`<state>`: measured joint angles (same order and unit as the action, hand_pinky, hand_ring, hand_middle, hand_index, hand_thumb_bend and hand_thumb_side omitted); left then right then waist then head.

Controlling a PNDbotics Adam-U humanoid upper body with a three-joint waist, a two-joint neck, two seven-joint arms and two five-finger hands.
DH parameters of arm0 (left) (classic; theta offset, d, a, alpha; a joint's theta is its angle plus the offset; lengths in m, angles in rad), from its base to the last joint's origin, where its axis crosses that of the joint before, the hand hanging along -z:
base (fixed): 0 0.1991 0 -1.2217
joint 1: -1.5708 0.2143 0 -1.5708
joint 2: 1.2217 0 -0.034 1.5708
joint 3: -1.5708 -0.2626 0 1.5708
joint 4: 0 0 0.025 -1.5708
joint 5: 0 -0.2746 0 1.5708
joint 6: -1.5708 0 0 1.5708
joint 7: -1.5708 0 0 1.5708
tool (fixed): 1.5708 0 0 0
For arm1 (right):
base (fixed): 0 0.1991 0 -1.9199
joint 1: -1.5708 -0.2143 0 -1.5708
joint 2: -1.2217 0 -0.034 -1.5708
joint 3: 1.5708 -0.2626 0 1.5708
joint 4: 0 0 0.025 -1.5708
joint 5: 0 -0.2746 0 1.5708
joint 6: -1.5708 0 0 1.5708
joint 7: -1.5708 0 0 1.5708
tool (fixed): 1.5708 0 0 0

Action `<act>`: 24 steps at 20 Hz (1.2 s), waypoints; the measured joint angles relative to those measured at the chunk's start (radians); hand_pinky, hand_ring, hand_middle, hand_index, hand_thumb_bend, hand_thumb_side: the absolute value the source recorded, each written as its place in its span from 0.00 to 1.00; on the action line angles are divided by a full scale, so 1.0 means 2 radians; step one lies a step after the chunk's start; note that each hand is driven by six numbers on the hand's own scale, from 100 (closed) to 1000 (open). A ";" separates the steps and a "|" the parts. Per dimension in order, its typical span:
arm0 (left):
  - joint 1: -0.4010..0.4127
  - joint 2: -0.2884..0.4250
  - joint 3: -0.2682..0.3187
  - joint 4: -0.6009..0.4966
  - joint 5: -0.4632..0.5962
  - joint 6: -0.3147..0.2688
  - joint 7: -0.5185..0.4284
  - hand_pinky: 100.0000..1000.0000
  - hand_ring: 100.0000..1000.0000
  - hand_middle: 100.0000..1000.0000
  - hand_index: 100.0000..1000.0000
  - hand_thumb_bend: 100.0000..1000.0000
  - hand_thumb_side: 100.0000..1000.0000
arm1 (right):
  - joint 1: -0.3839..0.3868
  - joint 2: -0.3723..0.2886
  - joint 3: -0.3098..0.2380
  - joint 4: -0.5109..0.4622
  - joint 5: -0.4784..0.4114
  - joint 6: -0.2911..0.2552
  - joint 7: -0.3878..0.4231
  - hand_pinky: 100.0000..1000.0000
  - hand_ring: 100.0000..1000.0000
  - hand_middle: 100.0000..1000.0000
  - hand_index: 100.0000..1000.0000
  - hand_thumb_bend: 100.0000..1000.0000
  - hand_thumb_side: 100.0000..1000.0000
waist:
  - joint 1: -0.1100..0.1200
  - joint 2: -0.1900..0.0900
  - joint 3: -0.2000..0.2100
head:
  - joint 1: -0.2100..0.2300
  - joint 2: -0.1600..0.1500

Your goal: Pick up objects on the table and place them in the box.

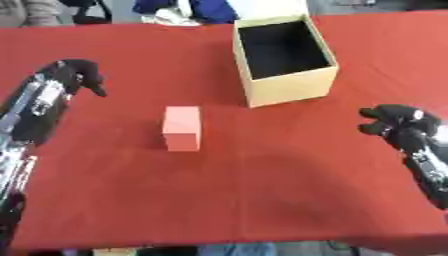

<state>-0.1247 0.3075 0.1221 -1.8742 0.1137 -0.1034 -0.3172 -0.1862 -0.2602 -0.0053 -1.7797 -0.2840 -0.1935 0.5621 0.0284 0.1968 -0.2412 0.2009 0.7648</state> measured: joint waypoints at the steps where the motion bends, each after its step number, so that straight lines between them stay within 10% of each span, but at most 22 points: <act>1: 0.000 0.000 0.000 0.000 0.000 0.000 0.000 1.00 0.52 0.53 0.74 0.00 0.71 | 0.000 0.000 0.000 0.000 0.000 0.000 0.000 0.82 0.90 0.54 0.81 0.00 0.52 | 0.000 0.000 0.000 | 0.000 0.000; 24: -0.010 0.036 -0.019 -0.018 -0.048 -0.029 -0.017 1.00 0.59 0.59 0.76 0.07 0.57 | 0.000 0.000 0.000 0.000 0.000 0.001 0.001 0.82 0.90 0.53 0.80 0.00 0.48 | 0.003 -0.003 -0.002 | -0.001 0.000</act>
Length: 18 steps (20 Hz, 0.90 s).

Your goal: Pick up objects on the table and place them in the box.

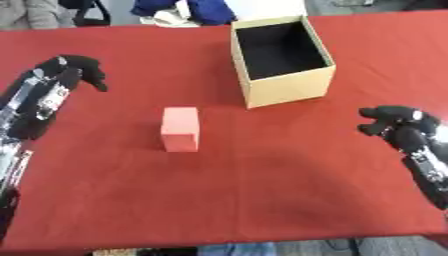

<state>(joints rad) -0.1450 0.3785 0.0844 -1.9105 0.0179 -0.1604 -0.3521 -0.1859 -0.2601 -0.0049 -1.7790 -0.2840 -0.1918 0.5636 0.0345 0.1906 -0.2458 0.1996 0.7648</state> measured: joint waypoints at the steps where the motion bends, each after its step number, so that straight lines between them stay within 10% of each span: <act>1: -0.002 0.005 -0.003 -0.001 -0.008 -0.003 -0.002 1.00 0.60 0.60 0.77 0.11 0.54 | 0.000 0.000 0.000 0.000 0.000 0.000 0.000 0.82 0.90 0.53 0.80 0.00 0.47 | 0.000 0.000 0.000 | 0.000 0.000; 18: -0.057 0.062 -0.082 0.003 -0.167 -0.066 -0.074 1.00 0.66 0.68 0.81 0.32 0.20 | 0.001 0.000 0.003 0.003 0.000 0.003 0.003 0.82 0.90 0.53 0.80 0.00 0.50 | 0.007 -0.006 -0.004 | -0.008 0.000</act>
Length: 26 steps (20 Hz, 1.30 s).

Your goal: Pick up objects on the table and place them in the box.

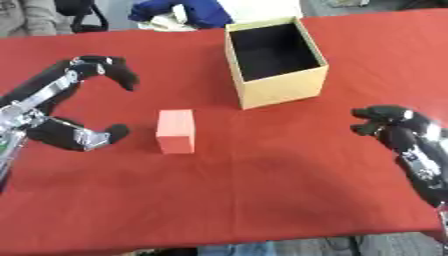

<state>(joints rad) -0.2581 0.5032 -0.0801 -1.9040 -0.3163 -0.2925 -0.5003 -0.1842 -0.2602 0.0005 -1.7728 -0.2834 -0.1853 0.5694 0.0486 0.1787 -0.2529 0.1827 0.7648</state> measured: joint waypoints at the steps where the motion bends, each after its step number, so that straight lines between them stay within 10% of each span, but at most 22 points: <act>1: -0.001 0.000 -0.005 0.004 -0.006 -0.002 -0.004 1.00 0.66 0.68 0.81 0.31 0.20 | 0.000 0.000 0.000 0.000 0.000 0.000 0.000 0.82 0.90 0.53 0.80 0.00 0.50 | 0.000 0.000 0.000 | 0.000 0.000; 15: -0.022 -0.001 -0.026 0.044 -0.030 -0.001 -0.016 1.00 0.76 0.78 0.84 0.45 0.39 | 0.000 0.000 0.000 0.002 0.000 0.001 0.001 0.82 0.90 0.53 0.80 0.00 0.50 | 0.001 0.000 -0.003 | 0.000 0.000; 26: -0.036 -0.001 -0.037 0.078 -0.072 -0.005 0.000 1.00 0.76 0.79 0.85 0.41 0.25 | 0.001 0.000 0.001 0.003 0.003 0.003 0.003 0.82 0.90 0.53 0.80 0.00 0.50 | 0.002 0.000 -0.004 | -0.005 0.000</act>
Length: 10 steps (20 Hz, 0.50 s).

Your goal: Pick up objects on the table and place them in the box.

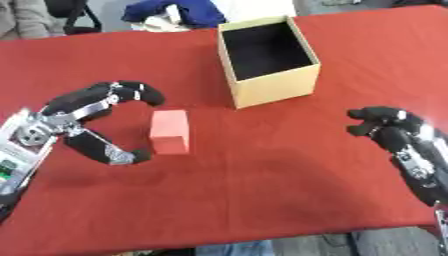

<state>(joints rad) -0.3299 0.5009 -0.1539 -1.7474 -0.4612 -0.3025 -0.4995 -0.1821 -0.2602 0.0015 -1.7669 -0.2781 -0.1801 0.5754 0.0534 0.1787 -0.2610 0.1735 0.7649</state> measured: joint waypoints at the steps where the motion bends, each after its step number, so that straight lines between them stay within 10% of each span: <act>1: -0.001 0.000 -0.001 0.005 -0.005 -0.001 0.002 1.00 0.76 0.78 0.85 0.41 0.24 | 0.001 0.000 0.000 0.000 0.000 0.000 0.000 0.82 0.90 0.53 0.80 0.00 0.50 | 0.000 0.000 0.000 | 0.000 0.000; 10: -0.021 -0.005 -0.011 0.042 -0.035 -0.009 0.024 1.00 0.77 0.79 0.85 0.39 0.16 | 0.002 0.000 0.003 0.000 0.001 0.000 0.001 0.82 0.90 0.53 0.80 0.00 0.50 | 0.000 0.000 -0.004 | 0.000 0.000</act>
<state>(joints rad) -0.3712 0.4913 -0.1751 -1.6633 -0.5321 -0.3208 -0.4511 -0.1779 -0.2602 0.0067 -1.7664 -0.2761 -0.1801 0.5772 0.0532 0.1787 -0.2690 0.1730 0.7649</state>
